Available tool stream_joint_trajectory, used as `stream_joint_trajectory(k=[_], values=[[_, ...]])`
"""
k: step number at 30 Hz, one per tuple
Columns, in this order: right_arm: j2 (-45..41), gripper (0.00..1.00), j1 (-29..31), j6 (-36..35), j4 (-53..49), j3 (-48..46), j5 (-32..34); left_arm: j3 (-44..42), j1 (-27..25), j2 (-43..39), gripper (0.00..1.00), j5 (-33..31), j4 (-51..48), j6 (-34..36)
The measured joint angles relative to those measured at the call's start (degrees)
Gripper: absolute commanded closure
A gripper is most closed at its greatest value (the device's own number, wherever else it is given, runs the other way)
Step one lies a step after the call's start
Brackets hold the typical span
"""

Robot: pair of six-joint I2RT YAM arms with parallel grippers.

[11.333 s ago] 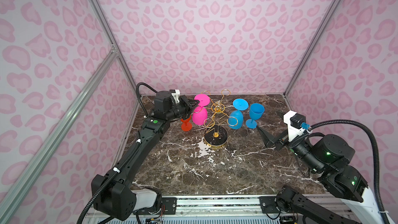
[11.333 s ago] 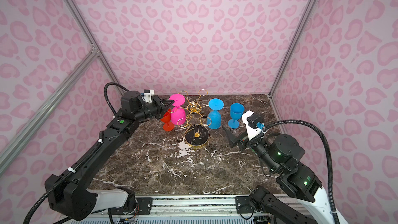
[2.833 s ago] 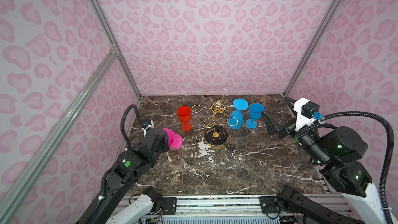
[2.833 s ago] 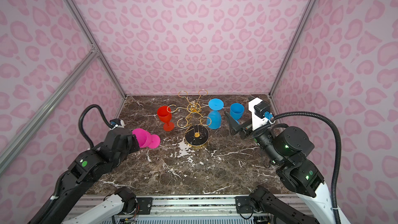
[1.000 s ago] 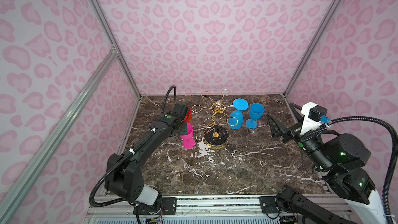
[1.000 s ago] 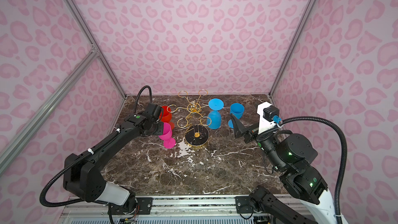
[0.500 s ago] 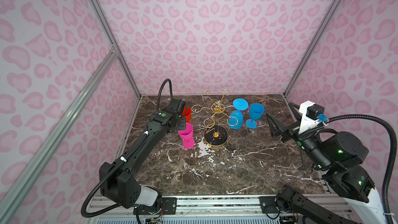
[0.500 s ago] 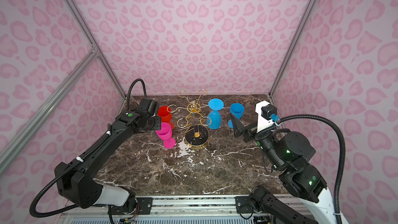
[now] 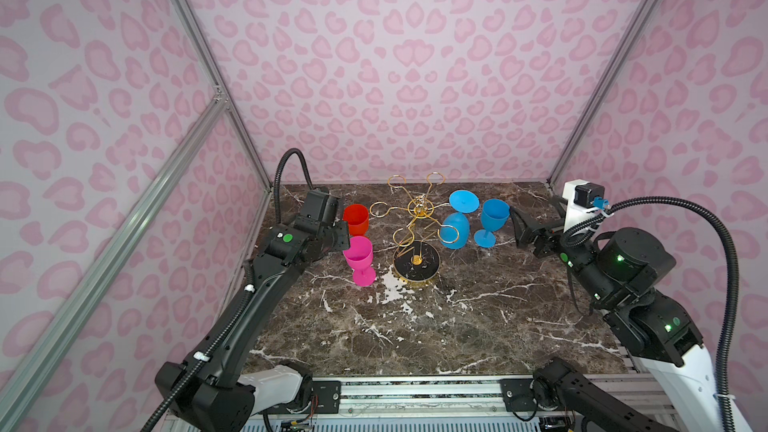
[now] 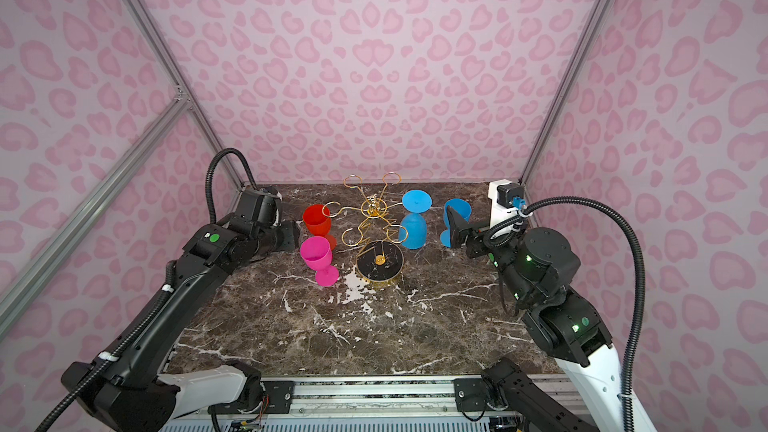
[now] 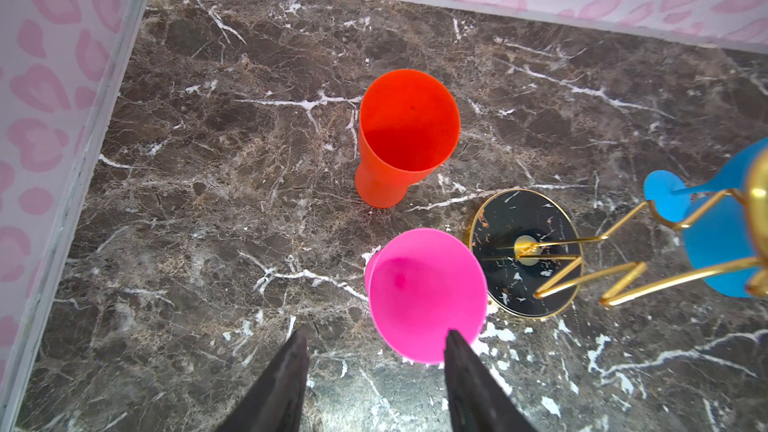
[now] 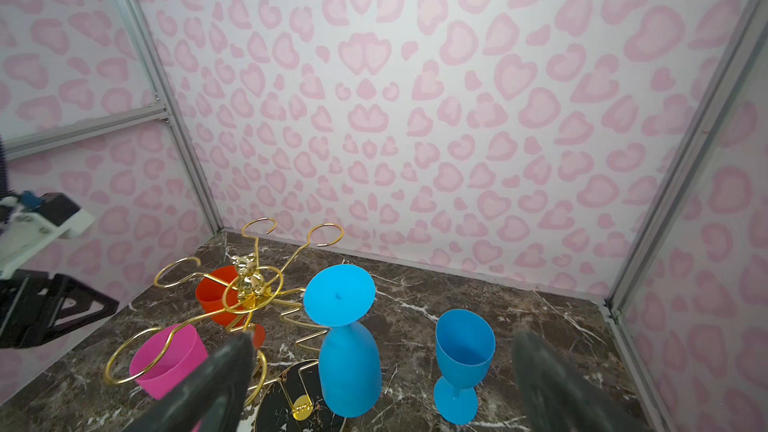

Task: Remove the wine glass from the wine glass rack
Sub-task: 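Open and lift the left gripper off the magenta glass while the right gripper reaches rackward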

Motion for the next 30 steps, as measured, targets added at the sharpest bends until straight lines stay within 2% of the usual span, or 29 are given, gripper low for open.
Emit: stream_joint_trajectory(k=[5,11,20,30], values=[[2.86,0.06,-10.47,9.4,0.13,-1.07,-9.75,-2.23,0.02,-6.58,0.45,1.92,0.96,-1.18],[7.56,0.12,-16.22,16.55,0.0,-1.01,-20.33,-7.45,0.02,-13.53,0.45,5.22,4.59,-1.99],[12.85,0.22,-19.82,24.96,3.74,-3.8,-31.58,-10.25,0.02,-17.35,0.45,6.75,10.6,-2.78],[19.04,0.46,-20.65,31.19,11.72,-5.95,-37.62,-12.02,0.02,-16.37,0.45,8.39,14.36,-4.24]])
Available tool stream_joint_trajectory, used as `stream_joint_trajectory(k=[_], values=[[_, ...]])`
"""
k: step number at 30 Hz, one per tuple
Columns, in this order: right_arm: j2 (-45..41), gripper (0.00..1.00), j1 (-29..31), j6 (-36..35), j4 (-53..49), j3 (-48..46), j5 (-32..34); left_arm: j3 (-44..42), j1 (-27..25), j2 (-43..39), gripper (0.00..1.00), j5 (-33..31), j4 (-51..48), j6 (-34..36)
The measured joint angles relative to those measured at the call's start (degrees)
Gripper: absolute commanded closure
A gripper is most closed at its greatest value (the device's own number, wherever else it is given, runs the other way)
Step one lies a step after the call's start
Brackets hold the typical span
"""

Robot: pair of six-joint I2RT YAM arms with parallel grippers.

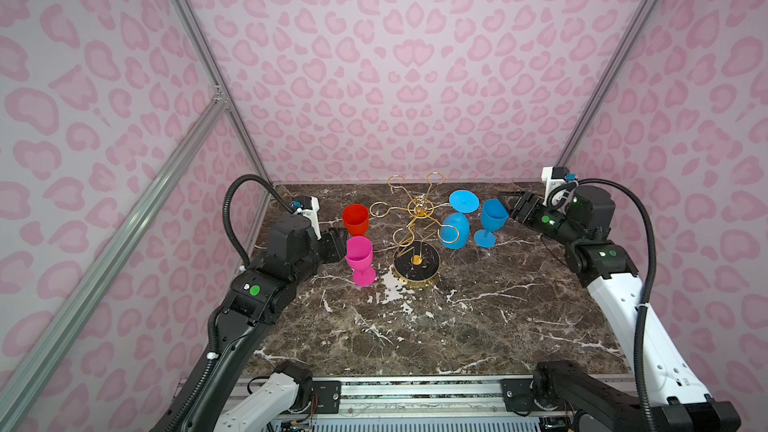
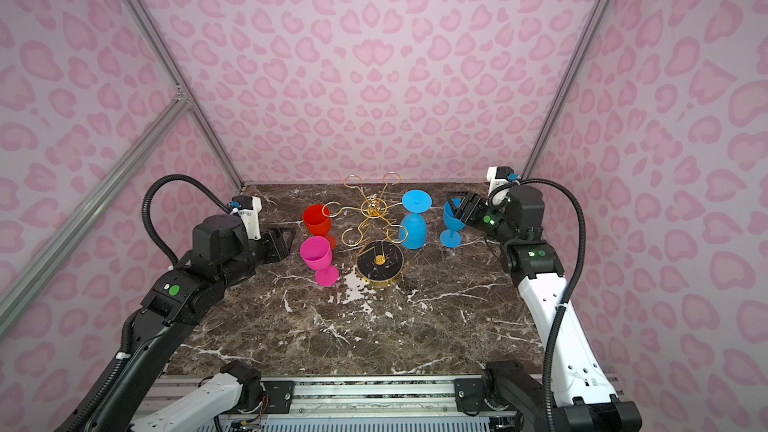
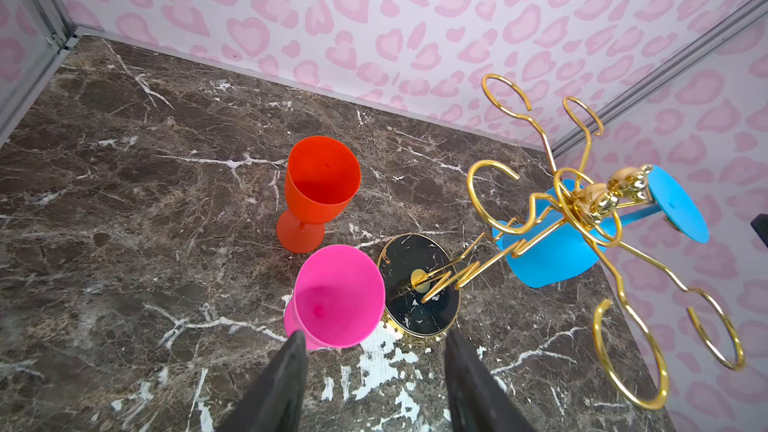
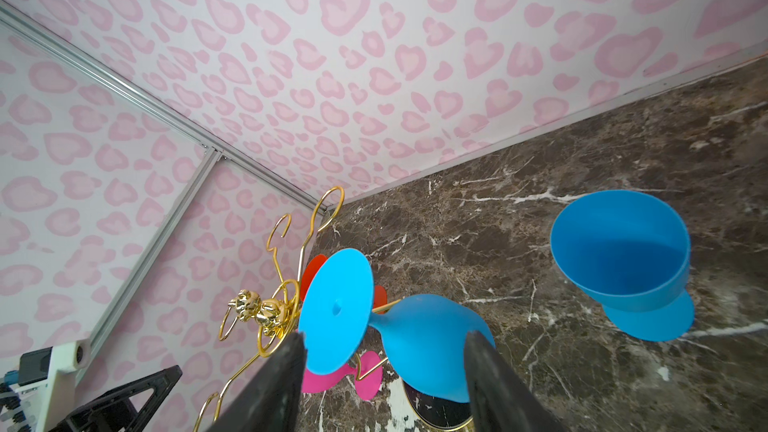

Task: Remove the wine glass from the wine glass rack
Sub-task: 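Open and lift the left gripper off the magenta glass while the right gripper reaches rackward, then close the right gripper on the stem of a blue glass hanging on the rack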

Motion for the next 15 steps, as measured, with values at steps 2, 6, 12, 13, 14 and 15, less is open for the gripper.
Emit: stream_joint_trajectory(k=[2,6,12,13,14,15], values=[[1.51,0.53,0.0,1.55,1.36,-0.72,-0.98,-0.28,0.0,-0.02,0.45,0.28,0.52,0.0],[4.2,0.61,0.28,4.42,5.64,-1.57,-3.19,-1.09,0.0,-0.39,0.45,0.39,1.05,-0.46],[7.34,0.66,2.49,7.21,10.58,-1.66,-5.44,-2.51,0.0,-1.77,0.45,0.42,1.14,-1.49],[7.91,0.67,3.19,7.28,11.28,-1.66,-5.77,-2.75,0.0,-2.08,0.45,0.35,1.07,-1.53],[8.28,0.67,3.63,7.41,11.76,-1.64,-5.9,-2.89,0.0,-2.29,0.45,0.26,1.09,-1.62],[8.74,0.68,4.2,7.8,12.17,-1.57,-6.03,-2.97,0.0,-2.51,0.45,0.24,1.09,-1.92]])
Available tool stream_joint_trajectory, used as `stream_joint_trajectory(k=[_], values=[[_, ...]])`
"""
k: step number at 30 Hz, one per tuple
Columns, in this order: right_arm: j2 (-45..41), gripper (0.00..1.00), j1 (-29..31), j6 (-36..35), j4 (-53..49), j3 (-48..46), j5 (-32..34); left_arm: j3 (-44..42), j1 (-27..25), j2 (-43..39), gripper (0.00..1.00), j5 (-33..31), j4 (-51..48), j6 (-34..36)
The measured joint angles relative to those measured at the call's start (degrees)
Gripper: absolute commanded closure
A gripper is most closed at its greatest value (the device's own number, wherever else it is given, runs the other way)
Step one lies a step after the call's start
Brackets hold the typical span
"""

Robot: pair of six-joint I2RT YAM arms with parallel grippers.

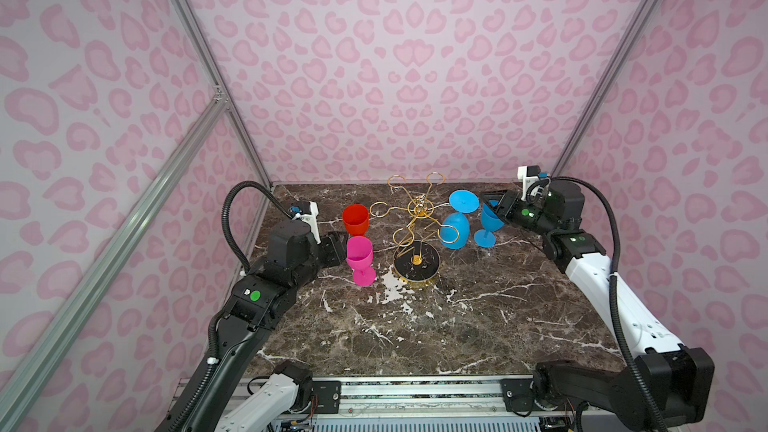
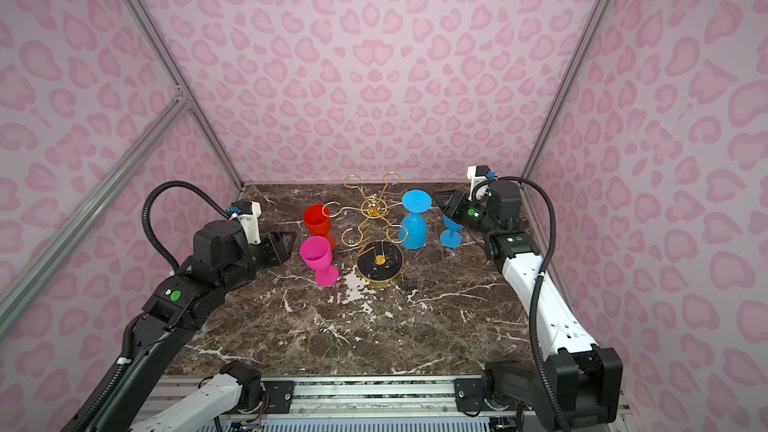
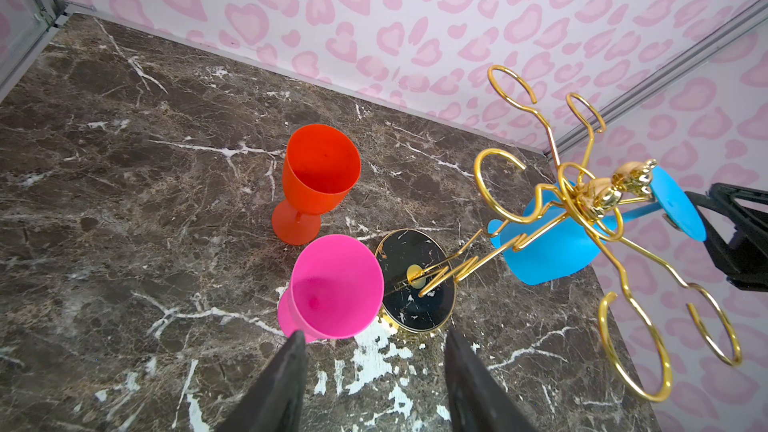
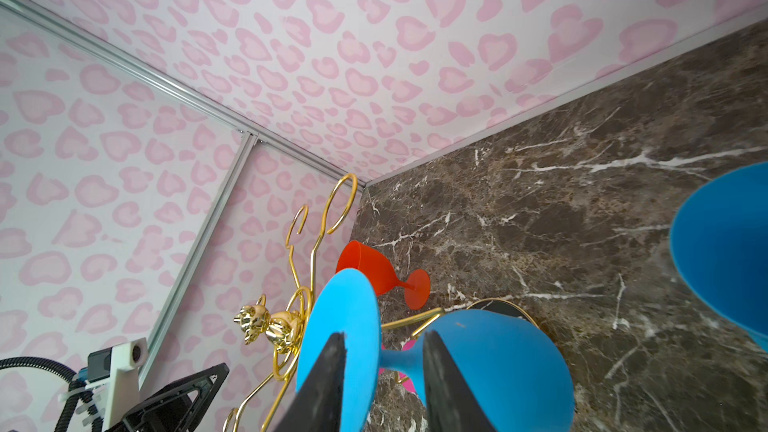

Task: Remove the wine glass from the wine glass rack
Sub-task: 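Close the right gripper on the stem of a blue glass hanging on the rack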

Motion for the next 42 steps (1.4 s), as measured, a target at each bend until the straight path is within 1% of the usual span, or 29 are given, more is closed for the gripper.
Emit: stream_joint_trajectory(k=[3,11,13,21,28,42], values=[[0.68,0.7,0.9,0.42,1.11,0.11,-0.26,-0.07,0.0,-0.35,0.45,0.0,0.0,-0.13],[0.98,0.8,1.09,0.55,2.49,0.33,-0.33,-0.44,0.0,-0.83,0.45,0.0,-0.02,-0.63],[0.98,0.81,1.09,0.52,2.51,0.35,-0.55,-0.5,0.0,-0.96,0.45,0.0,-0.02,-0.68],[0.57,0.8,1.09,0.46,1.99,0.35,-0.85,-0.7,0.0,-1.81,0.45,-0.26,-0.04,-1.01],[0.79,0.76,1.44,0.44,1.46,0.44,-1.14,-0.85,0.0,-2.19,0.45,-0.46,-0.04,-1.01],[0.96,0.74,1.81,-0.55,0.22,1.25,-1.33,-1.25,0.0,-2.8,0.45,-0.66,-0.11,-1.05]])
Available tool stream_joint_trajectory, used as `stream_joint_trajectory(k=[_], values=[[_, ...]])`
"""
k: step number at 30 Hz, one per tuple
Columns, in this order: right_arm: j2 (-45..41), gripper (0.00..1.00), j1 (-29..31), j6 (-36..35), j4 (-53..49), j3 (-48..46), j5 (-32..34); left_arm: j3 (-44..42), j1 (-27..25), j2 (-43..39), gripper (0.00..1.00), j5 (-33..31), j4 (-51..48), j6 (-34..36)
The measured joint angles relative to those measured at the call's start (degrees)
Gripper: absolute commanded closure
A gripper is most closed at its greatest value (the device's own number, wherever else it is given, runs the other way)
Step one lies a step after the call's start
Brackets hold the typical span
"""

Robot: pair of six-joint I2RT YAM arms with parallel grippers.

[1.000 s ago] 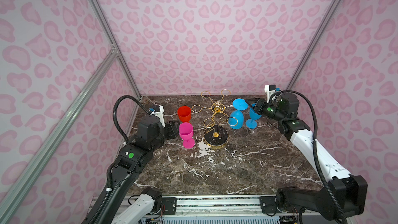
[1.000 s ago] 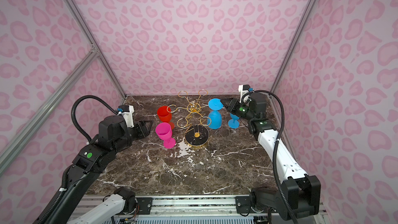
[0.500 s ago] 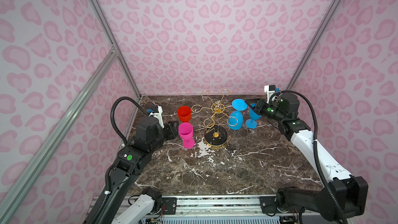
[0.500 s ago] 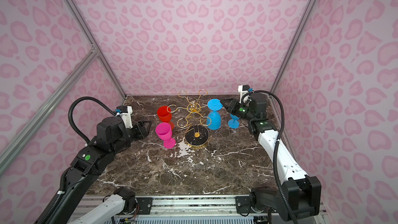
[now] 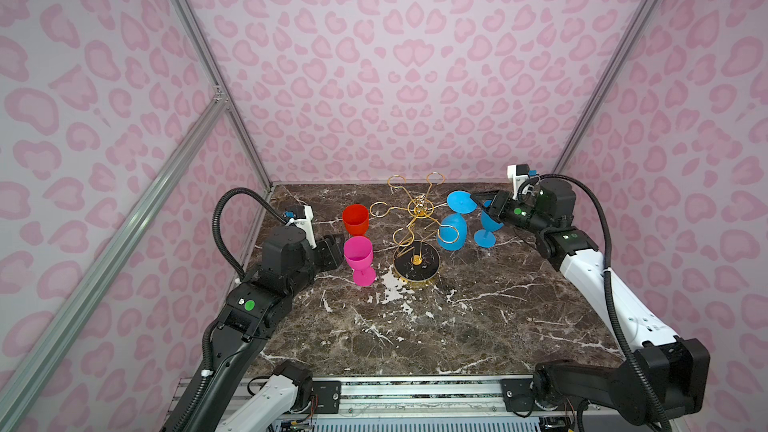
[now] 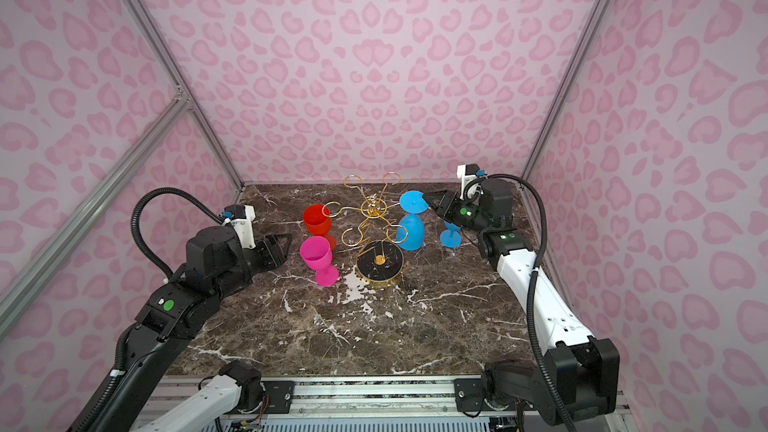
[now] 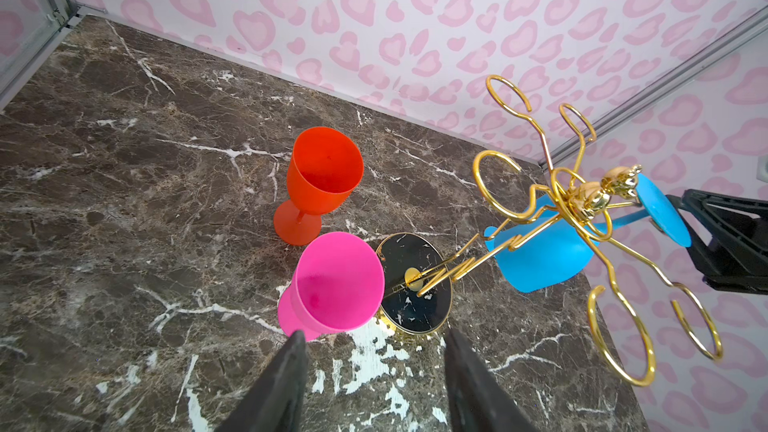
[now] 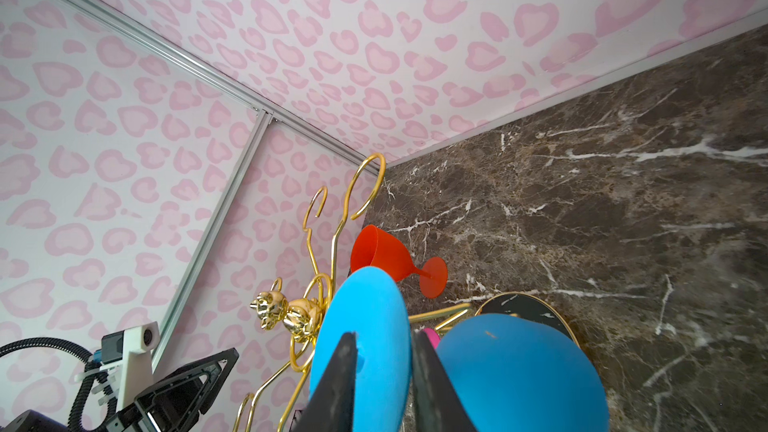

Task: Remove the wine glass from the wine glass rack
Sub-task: 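Close the right gripper on the stem of a blue glass hanging on the rack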

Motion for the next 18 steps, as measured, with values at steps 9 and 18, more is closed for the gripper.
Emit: stream_joint_trajectory(k=[9,18], values=[[0.07,0.76,0.63,-0.04,0.02,0.59,-0.72,0.0,0.0,-0.37,0.45,-0.24,0.02,0.0],[0.46,0.77,1.11,0.0,0.02,0.57,-1.2,0.0,0.0,-0.46,0.45,-0.24,0.02,-0.04]])
